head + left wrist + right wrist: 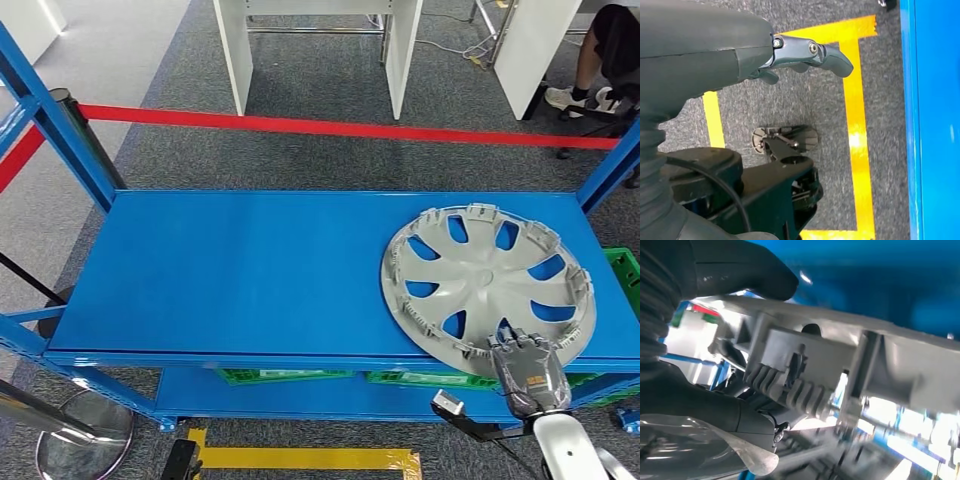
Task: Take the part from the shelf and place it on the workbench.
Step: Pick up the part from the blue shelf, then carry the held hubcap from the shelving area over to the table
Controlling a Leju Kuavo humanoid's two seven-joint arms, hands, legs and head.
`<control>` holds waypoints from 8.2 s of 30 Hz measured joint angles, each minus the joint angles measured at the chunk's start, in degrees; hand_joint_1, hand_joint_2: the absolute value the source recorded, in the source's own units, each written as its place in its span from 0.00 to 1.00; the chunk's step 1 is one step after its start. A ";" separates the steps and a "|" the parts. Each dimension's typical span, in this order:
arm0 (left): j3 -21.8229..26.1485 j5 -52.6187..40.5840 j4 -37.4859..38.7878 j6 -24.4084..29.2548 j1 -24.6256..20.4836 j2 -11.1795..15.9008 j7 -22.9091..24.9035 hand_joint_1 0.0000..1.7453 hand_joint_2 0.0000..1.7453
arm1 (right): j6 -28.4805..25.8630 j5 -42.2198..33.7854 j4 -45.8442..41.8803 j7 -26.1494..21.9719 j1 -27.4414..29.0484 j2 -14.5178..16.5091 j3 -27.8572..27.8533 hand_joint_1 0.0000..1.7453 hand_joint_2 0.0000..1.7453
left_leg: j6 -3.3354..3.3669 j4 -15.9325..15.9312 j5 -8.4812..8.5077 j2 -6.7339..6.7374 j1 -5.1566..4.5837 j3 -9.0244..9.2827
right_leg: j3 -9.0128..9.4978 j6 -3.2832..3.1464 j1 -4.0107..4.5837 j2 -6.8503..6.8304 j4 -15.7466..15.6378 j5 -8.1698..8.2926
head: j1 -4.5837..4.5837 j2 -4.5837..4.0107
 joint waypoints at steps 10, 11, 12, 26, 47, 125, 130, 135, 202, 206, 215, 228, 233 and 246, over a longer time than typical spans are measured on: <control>3.14 2.88 0.00 1.94 0.39 0.23 -1.80 0.00 1.00 | -17.87 -0.28 -12.73 -4.00 5.72 0.64 3.49 1.00 1.00 | 0.05 -0.04 -0.05 -0.10 0.01 -0.04 | -0.04 0.02 0.00 -0.08 0.00 -0.07 | 0.00 0.00; 3.58 3.25 0.00 1.83 0.43 0.24 -2.00 0.00 1.00 | -19.95 -0.34 -13.97 -5.46 6.73 1.41 3.64 1.00 1.00 | 0.06 -0.05 -0.05 -0.10 0.01 -0.04 | -0.05 0.02 0.00 -0.07 0.00 -0.08 | -0.01 -0.01; 3.95 3.52 0.00 1.73 0.44 0.25 -2.14 0.00 1.00 | -21.66 -0.40 -15.14 -6.51 7.60 2.13 3.89 1.00 1.00 | 0.06 -0.07 -0.06 -0.10 0.01 -0.04 | -0.06 0.01 0.00 -0.07 0.00 -0.08 | -0.02 -0.01; 7.08 4.60 0.00 1.59 0.62 0.25 -3.55 0.00 1.00 | -25.48 -29.89 -22.96 -32.54 11.58 9.85 5.16 1.00 1.00 | 0.06 -0.10 -0.06 -0.09 -0.01 -0.02 | -0.04 -0.03 -0.02 -0.06 0.00 -0.15 | -0.02 0.00; 9.65 3.47 0.01 4.64 -0.12 -0.34 -2.83 0.00 1.00 | 49.61 -98.54 -31.77 -59.39 12.68 36.47 -7.14 1.00 1.00 | 0.02 -0.16 -0.08 -0.15 0.03 0.03 | 0.02 -0.09 0.01 -0.15 0.00 -0.22 | -0.51 0.00; 3.88 -11.98 0.95 5.92 2.77 -2.04 -2.09 0.00 1.00 | 22.72 -87.32 -10.62 -59.36 18.55 32.76 -5.77 1.00 1.00 | -1.15 -0.19 0.38 1.01 0.08 -1.59 | -0.78 -1.06 -0.17 -1.04 -1.62 2.64 | -0.83 0.00; 3.85 -12.42 0.96 5.87 2.64 -2.03 -2.28 0.00 1.00 | 21.50 -87.62 -10.61 -59.37 18.28 31.68 -3.88 1.00 1.00 | -2.61 13.58 -8.81 1.03 1.07 -2.94 | -4.11 -1.47 -0.27 -1.62 -1.08 5.55 | -1.17 0.00; 3.80 -12.48 0.95 5.85 2.46 -2.03 -2.32 0.00 1.00 | 20.74 -87.60 -10.61 -59.35 18.01 30.91 -2.92 1.00 1.00 | -2.39 -1.04 -4.60 0.89 1.42 7.78 | -7.94 -0.23 -0.35 -1.67 0.96 7.50 | -1.14 0.00; 3.74 -16.03 1.16 5.11 1.86 -2.50 -3.10 0.00 1.00 | 8.21 -82.66 -11.16 -59.35 12.83 21.85 8.98 1.00 1.00 | 0.05 -4.48 -1.62 1.20 0.67 5.72 | -9.52 1.02 -0.17 -1.40 2.84 4.62 | -0.61 0.01; 3.73 -16.14 1.16 4.75 1.72 -2.51 -3.31 0.00 1.00 | 7.97 -82.29 -10.63 -59.34 12.50 21.42 9.17 1.00 1.00 | 0.50 -4.06 0.13 0.79 0.69 3.01 | -12.28 1.62 -0.32 -0.91 15.49 -2.67 | -0.16 0.01; 3.73 -16.22 1.17 4.61 1.51 -2.45 -3.50 0.00 1.00 | 7.52 -82.12 -10.26 -59.33 12.28 20.93 9.58 1.00 1.00 | -1.95 -1.55 4.11 -3.46 0.91 -2.64 | -0.57 0.58 -0.80 2.20 -0.16 1.41 | -0.11 0.01; 3.68 -16.82 1.18 2.01 1.54 -1.69 -4.97 0.00 1.00 | 5.48 -82.33 -9.93 -59.33 11.84 20.45 10.72 1.00 1.00 | -1.47 -3.28 -3.77 5.16 0.29 8.39 | -7.16 -0.24 -0.22 -7.24 0.39 7.28 | -0.99 0.01; 3.73 -16.42 1.18 1.41 1.70 -1.91 -5.74 0.00 1.00 | 5.12 -82.95 -9.96 -59.38 10.96 19.70 11.23 1.00 1.00 | 0.30 -5.26 -2.23 2.92 0.48 7.17 | -9.31 1.36 -0.67 -3.93 4.40 4.34 | -0.84 0.01; 4.67 -14.50 1.18 0.23 2.35 -0.74 -6.76 0.00 1.00 | 7.29 -82.49 -9.23 -59.33 7.66 19.01 13.32 1.00 1.00 | -1.44 -1.23 0.16 -4.03 0.25 0.68 | -3.03 -0.04 -0.97 2.07 0.74 3.38 | -0.83 0.01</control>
